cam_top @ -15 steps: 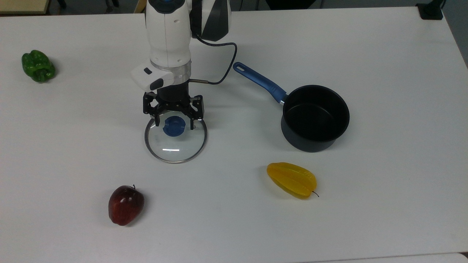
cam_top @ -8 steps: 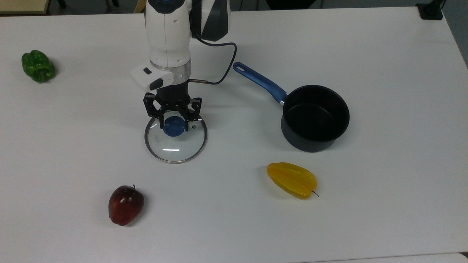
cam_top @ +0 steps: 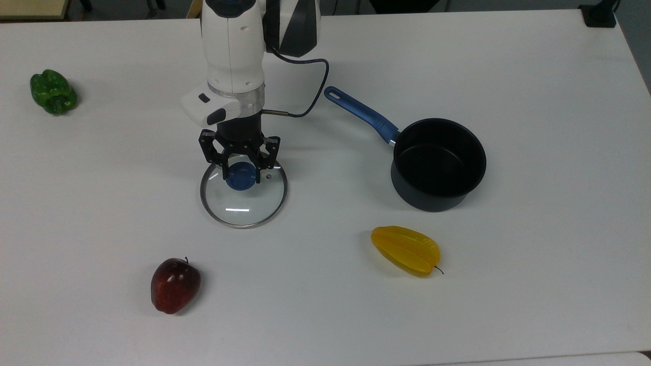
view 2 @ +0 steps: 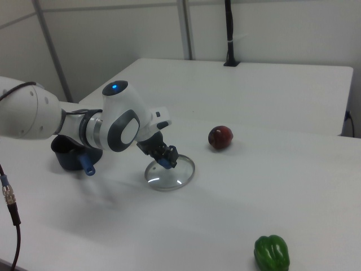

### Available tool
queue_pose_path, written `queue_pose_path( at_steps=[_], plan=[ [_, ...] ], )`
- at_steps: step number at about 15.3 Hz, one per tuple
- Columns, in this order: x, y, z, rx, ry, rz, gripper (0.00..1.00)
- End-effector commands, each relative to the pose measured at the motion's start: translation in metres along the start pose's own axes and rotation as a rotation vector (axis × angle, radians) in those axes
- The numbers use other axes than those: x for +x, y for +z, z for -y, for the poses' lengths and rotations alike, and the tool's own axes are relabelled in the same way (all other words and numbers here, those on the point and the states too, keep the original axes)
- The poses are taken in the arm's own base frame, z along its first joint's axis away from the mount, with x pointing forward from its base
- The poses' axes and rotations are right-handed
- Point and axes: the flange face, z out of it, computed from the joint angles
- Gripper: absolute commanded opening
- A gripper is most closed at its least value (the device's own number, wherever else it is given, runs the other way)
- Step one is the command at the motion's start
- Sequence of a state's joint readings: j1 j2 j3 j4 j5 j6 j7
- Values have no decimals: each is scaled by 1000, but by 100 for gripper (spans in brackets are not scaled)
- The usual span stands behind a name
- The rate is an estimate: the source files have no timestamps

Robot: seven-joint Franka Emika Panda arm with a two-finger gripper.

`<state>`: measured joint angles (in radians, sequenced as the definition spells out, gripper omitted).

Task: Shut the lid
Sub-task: 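Lift the glass lid and carry it over the black saucepan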

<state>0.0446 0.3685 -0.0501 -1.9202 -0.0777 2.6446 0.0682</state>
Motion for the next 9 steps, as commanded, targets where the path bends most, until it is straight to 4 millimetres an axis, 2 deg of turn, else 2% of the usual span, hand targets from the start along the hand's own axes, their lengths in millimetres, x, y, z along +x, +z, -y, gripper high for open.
queue_pose_path(
  at_steps=[1, 5, 6, 9],
  plan=[
    [9, -32, 2, -7, 47, 2, 46],
    [35, -78, 5, -24, 98, 83, 46],
    [42, -88, 13, -23, 131, 78, 46],
    [48, -112, 68, -27, 133, 73, 46]
  ],
)
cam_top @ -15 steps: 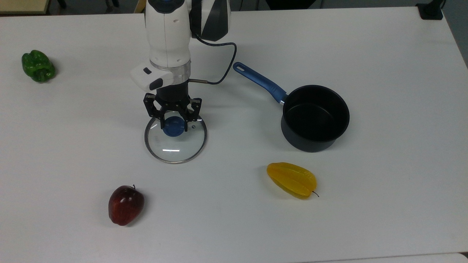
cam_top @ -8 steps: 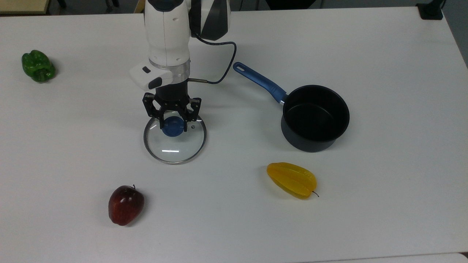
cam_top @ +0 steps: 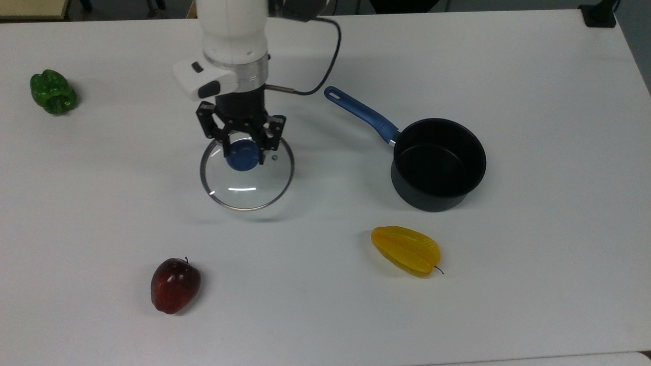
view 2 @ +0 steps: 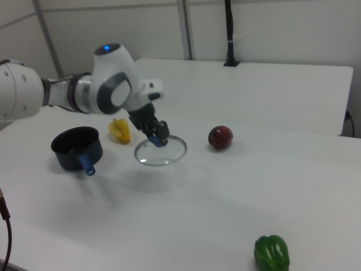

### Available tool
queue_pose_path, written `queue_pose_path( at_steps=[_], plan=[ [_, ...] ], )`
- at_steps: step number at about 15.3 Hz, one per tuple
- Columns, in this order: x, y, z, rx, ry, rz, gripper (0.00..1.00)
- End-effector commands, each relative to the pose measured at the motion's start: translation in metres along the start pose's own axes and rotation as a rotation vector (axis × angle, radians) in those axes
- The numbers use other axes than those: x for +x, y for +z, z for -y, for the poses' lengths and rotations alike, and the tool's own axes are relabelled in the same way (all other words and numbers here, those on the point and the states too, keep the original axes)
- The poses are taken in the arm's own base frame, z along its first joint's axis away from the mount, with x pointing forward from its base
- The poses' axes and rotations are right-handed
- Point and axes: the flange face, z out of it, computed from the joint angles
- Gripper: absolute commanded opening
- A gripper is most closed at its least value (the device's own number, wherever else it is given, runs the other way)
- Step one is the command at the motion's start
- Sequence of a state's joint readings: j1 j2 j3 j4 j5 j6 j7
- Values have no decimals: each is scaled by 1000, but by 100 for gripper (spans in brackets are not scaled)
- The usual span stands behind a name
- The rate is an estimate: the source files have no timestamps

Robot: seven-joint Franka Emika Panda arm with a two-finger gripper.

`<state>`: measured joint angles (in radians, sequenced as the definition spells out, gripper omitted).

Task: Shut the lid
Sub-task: 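Lift the glass lid and carry it over the black saucepan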

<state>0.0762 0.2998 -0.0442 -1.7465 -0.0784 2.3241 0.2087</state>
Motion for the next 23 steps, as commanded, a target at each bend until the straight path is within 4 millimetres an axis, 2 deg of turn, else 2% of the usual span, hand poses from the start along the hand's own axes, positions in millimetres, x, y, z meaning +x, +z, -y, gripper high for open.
queue_pose_path(
  at_steps=[1, 5, 7, 10, 13, 15, 18, 23],
  plan=[
    [-3, -39, 70, -24, 10, -13, 46],
    [-12, -69, 143, -6, -8, -48, 46],
    [-25, -78, 181, 15, -45, -55, 46],
    [-51, -87, 234, 44, -117, -58, 46],
    [-74, -81, 275, 55, -185, -50, 46],
    [-79, -87, 295, 69, -215, -65, 47],
    [-88, -71, 313, 50, -259, -63, 47],
    [-94, -46, 326, 24, -311, -83, 48]
  ],
)
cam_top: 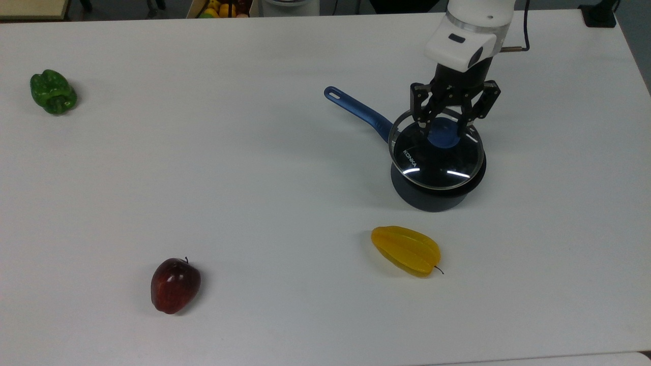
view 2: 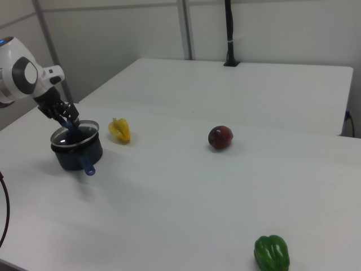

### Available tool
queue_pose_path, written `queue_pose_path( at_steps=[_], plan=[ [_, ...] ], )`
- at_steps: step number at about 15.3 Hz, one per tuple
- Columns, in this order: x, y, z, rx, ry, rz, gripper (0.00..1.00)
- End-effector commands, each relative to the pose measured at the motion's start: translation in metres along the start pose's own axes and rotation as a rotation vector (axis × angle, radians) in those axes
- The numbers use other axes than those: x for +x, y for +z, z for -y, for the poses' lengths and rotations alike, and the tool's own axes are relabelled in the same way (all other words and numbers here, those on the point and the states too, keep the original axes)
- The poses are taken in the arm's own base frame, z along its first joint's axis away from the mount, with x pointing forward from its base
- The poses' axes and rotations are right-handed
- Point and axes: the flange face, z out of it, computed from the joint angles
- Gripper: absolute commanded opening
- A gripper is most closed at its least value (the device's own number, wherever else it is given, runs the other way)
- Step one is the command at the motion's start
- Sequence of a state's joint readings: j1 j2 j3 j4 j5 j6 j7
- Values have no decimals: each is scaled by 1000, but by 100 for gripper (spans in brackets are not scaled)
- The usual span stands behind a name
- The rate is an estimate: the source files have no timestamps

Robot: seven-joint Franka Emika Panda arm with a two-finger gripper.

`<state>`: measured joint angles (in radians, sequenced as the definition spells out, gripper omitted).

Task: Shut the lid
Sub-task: 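Lower the lid onto the saucepan rim and settle it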

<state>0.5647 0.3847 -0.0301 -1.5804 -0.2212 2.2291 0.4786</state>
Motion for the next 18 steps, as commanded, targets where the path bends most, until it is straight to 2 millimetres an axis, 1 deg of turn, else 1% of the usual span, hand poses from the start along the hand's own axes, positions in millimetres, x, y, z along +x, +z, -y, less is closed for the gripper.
queue_pose_path(
  at_steps=[1, 3, 5, 9, 12, 17, 18],
  plan=[
    [5, 10, 10, -15, -22, -34, 48],
    [6, 10, 11, -10, -22, -42, 48],
    [3, 8, 20, -5, -33, -47, 48],
    [2, 11, 27, 8, -36, -59, 51],
    [1, 17, 28, 7, -39, -56, 51],
    [1, 18, 27, 6, -36, -55, 51],
    [0, 22, 27, 4, -38, -49, 51]
  ],
)
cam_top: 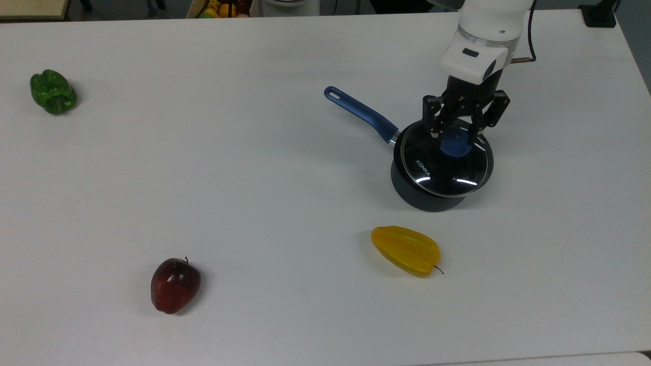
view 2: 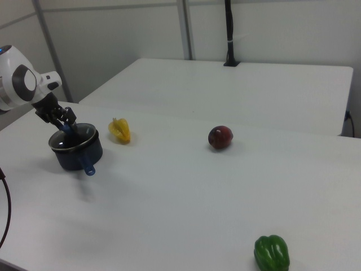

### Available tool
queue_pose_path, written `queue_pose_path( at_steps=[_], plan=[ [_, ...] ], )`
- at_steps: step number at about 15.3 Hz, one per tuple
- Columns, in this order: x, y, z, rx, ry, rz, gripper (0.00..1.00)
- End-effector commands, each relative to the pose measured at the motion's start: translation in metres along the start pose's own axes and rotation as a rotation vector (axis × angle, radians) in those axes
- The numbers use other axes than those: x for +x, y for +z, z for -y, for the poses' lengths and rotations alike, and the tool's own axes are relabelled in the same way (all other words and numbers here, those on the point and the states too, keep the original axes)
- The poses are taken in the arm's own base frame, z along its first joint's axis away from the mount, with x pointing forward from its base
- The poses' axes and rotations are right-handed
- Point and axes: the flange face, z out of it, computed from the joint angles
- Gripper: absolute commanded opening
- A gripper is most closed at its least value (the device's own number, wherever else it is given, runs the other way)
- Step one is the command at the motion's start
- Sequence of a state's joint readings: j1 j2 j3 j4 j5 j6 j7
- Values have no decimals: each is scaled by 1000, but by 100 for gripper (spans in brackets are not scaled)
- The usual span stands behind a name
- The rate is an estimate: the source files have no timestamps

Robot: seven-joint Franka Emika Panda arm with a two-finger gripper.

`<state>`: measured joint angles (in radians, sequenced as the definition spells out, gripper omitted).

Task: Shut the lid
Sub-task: 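Lower the lid onto the saucepan rim and settle it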

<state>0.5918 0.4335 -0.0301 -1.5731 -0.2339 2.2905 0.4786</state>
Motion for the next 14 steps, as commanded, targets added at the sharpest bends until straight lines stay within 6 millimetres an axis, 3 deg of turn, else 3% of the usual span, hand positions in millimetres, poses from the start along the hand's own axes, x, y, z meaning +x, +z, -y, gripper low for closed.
queue_pose_path(
  at_steps=[1, 7, 14],
  plan=[
    [4, 1, 3, -10, 3, -24, 51],
    [2, 7, -4, -13, 18, -7, 51],
    [-2, -2, -16, -20, 68, 4, 51]
  ],
)
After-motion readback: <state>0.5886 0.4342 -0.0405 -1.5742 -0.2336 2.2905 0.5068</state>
